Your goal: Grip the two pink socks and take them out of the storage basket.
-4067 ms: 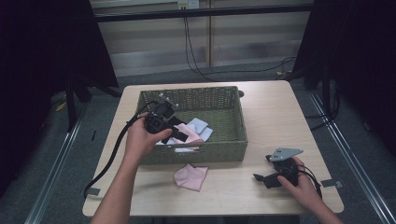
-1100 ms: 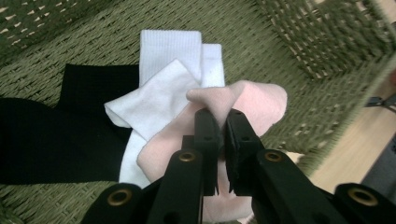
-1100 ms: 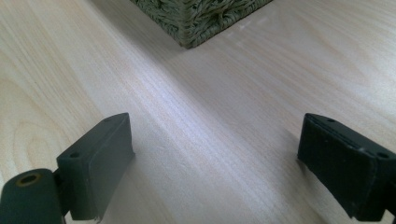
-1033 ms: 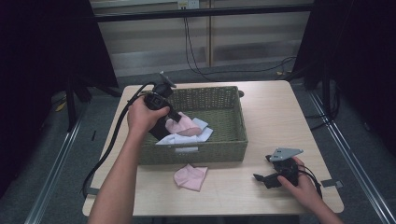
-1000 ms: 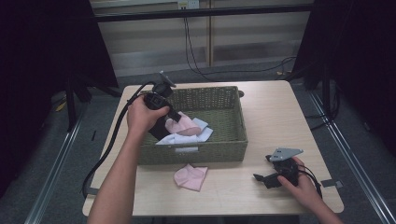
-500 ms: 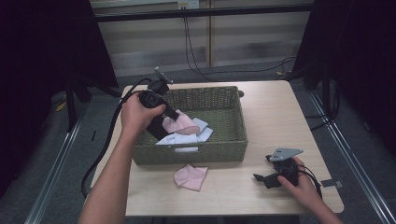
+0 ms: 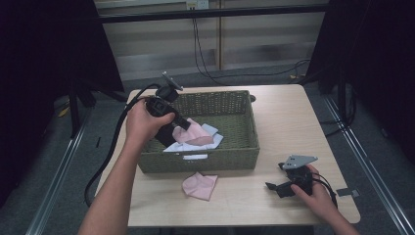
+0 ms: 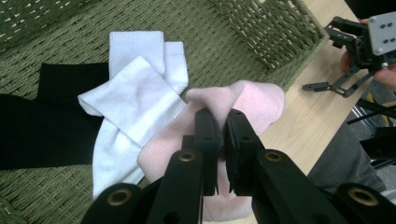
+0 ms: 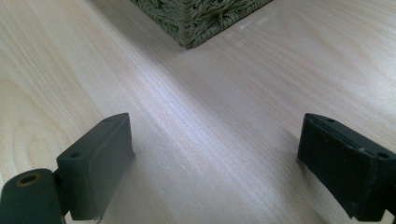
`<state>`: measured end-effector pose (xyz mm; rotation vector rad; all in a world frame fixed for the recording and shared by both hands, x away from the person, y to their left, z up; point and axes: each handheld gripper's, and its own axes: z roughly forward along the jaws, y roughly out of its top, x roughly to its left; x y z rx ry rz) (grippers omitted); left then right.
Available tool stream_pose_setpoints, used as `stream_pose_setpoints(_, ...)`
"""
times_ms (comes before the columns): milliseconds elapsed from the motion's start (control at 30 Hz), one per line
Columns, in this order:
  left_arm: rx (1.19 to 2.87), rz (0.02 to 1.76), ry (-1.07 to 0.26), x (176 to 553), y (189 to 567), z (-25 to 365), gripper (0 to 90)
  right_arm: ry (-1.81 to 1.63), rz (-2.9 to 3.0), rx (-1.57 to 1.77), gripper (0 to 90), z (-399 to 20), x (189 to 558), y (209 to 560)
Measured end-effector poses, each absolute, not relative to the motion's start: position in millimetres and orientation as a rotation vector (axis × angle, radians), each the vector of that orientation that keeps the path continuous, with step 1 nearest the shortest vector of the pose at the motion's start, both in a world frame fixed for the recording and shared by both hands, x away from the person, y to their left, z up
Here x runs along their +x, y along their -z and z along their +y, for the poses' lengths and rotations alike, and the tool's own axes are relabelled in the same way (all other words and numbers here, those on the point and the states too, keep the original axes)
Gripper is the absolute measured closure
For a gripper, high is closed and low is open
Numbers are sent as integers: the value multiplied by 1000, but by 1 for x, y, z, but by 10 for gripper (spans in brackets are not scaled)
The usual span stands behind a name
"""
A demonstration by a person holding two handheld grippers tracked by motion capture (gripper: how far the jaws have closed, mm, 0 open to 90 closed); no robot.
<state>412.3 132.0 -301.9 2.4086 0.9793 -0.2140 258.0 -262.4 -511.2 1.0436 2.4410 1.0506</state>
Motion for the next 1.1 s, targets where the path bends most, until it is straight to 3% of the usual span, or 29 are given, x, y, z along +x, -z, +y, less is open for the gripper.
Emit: stream_pose_setpoints(1100, 2469, 847, 244, 366, 306, 120, 844, -1047, 2444, 1045, 95, -262, 258, 511)
